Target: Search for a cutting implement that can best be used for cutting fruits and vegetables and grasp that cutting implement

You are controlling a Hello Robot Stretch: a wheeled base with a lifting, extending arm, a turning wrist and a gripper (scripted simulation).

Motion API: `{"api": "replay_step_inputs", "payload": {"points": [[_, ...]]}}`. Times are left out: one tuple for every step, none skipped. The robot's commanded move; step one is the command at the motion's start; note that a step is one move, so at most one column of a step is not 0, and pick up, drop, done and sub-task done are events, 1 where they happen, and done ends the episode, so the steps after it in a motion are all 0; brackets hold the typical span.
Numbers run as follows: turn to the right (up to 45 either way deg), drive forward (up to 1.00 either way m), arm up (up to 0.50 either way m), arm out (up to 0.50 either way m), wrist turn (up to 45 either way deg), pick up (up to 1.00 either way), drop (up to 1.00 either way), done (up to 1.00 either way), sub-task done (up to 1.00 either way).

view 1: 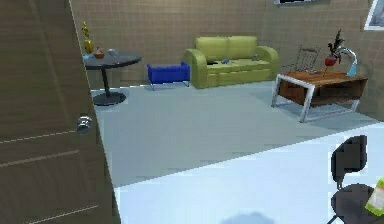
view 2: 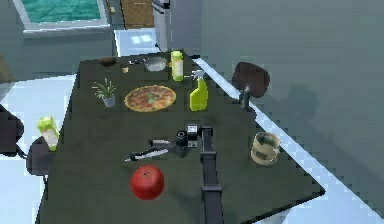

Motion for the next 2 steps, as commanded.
{"api": "replay_step_inputs", "payload": {"points": [[0.0, 0.0, 0.1, 0.0, 0.0, 0.0, 0.0, 0.0, 0.0], [0.0, 0.0, 0.0, 0.0, 0.0, 0.0, 0.0, 1.0, 0.0]]}}
